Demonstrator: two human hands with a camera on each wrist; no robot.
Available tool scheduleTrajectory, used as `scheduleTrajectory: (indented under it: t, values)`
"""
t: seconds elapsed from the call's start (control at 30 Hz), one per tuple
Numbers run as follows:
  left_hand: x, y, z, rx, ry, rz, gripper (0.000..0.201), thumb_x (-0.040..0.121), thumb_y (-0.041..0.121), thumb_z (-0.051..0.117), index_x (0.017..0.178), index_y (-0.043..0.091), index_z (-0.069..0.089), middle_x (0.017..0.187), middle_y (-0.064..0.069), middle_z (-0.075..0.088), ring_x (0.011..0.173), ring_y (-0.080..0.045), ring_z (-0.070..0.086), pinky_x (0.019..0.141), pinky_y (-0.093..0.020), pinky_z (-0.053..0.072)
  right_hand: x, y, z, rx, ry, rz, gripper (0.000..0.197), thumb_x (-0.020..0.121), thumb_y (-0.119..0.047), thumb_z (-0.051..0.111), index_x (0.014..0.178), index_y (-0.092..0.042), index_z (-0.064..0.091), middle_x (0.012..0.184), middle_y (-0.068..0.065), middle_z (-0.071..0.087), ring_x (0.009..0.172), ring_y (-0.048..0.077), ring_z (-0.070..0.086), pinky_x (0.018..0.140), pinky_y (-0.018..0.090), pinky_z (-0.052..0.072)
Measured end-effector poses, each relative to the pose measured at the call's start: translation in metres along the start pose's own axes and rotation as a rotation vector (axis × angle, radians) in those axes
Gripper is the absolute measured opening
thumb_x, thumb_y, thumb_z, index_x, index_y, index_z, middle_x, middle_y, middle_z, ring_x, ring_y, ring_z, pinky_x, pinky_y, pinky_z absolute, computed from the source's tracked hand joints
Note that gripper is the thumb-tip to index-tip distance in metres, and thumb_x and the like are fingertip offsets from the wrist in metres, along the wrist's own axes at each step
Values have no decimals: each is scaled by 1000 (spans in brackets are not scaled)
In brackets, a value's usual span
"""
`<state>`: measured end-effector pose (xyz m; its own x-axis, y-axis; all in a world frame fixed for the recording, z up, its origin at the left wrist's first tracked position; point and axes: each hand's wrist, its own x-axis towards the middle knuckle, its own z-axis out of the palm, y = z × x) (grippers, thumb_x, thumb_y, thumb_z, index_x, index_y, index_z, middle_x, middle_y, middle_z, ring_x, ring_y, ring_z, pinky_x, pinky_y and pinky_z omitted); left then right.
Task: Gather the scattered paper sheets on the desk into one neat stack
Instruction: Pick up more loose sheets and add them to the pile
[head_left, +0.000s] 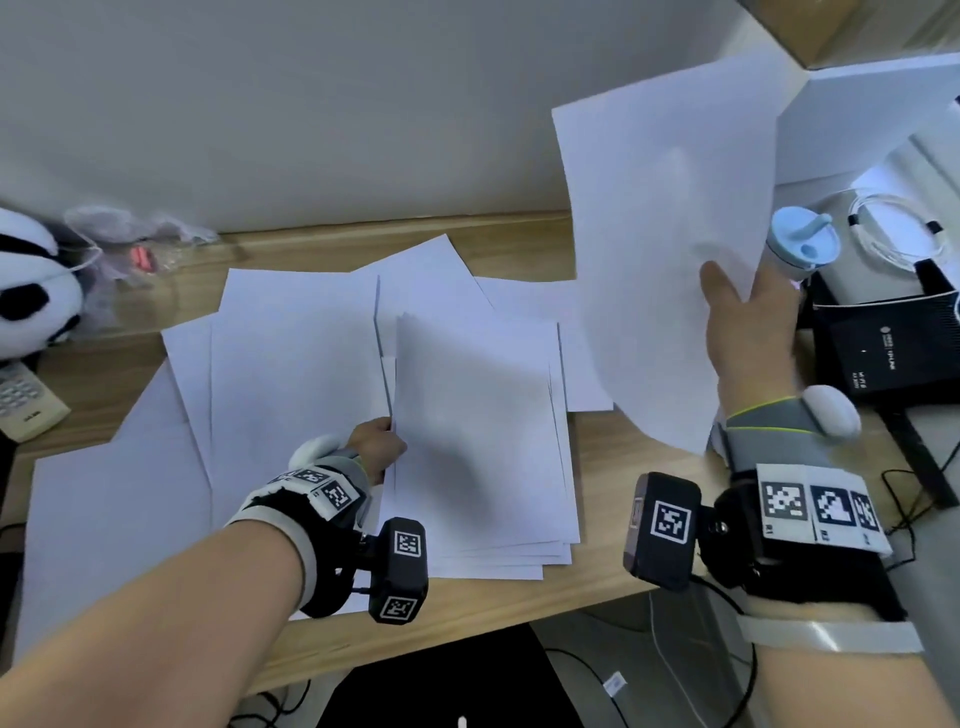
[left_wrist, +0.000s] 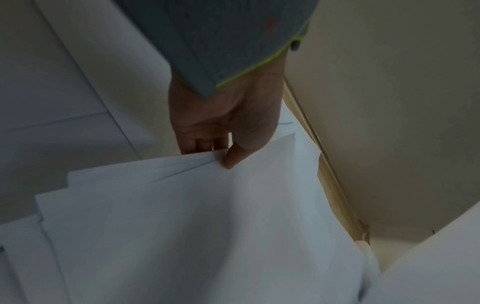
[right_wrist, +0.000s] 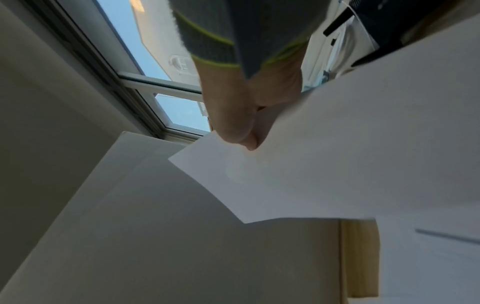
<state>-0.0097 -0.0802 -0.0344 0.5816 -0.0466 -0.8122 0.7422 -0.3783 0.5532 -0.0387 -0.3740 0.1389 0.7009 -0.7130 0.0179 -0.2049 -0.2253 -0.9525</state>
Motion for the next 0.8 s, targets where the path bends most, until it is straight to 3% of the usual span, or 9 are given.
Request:
scheduleTrajectory:
  t: [0.07, 0.2, 0.27, 0.4, 0.43, 0.5, 0.6, 0.7, 0.8]
  values:
    - [-4, 1, -3, -62, -30, -41, 20, 90, -5, 41, 85, 3, 59, 87, -16, 58, 79, -29, 58, 74, -36, 49, 0, -1, 10, 71, -88, 49, 23, 92, -8, 51, 114, -13, 57, 92, -14, 56, 68, -19, 57, 62, -3, 44]
    - [-6, 4, -2, -101, -37, -86, 22, 95, 20, 45, 74, 19, 52, 88, -9, 55, 88, -25, 54, 83, -38, 45, -1, 12, 19, 164, -195, 176, 18, 90, -4, 53, 101, -15, 62, 65, -19, 72, 56, -9, 64, 58, 12, 52]
    - [-6, 4, -3, -149, -21, -90, 26, 97, 31, 43, 78, 19, 53, 82, -3, 55, 75, -23, 55, 82, -36, 46, 0, 26, 28, 103, -237, 200, 19, 90, -4, 54, 104, -12, 64, 69, -16, 71, 55, -6, 64, 61, 15, 53]
    - [-2, 0, -5, -291, -59, -108, 43, 97, 46, 34, 79, 13, 56, 77, -7, 55, 65, -23, 50, 65, -31, 43, -11, 71, 54, -167, -436, 298, 29, 90, -1, 53, 118, 6, 59, 102, 12, 65, 70, 13, 59, 62, 14, 47]
    - [2, -2, -5, -298, -52, -104, 46, 97, 50, 32, 83, 14, 57, 82, -8, 58, 70, -25, 54, 70, -32, 45, -16, 84, 62, -232, -479, 334, 28, 90, -1, 52, 117, 6, 59, 105, 12, 63, 71, 16, 57, 60, 13, 48]
    - [6, -3, -6, -308, -31, -104, 51, 94, 57, 30, 90, 16, 60, 90, -9, 63, 80, -27, 58, 78, -34, 48, -28, 106, 73, -331, -540, 396, 27, 90, -5, 53, 116, -2, 61, 113, 12, 64, 81, 23, 58, 74, 21, 50]
    - [7, -2, -6, -318, -69, -117, 56, 88, 65, 34, 88, 17, 60, 95, -9, 62, 82, -26, 57, 71, -31, 47, -44, 127, 83, -430, -559, 471, 34, 91, -9, 51, 124, -3, 55, 124, 10, 60, 109, 27, 56, 84, 24, 38]
    - [1, 2, -5, -289, -111, -124, 45, 89, 55, 47, 91, 13, 63, 91, -8, 65, 80, -24, 62, 65, -28, 52, -52, 140, 91, -465, -575, 547, 35, 93, -8, 48, 127, 1, 52, 127, 16, 57, 118, 31, 53, 85, 24, 36]
    - [-1, 0, -4, -218, -162, -79, 36, 92, 21, 57, 122, 1, 57, 105, -14, 67, 86, -28, 65, 75, -34, 56, -54, 146, 93, -455, -652, 595, 34, 93, -11, 47, 125, 1, 53, 125, 16, 59, 116, 33, 55, 93, 31, 42]
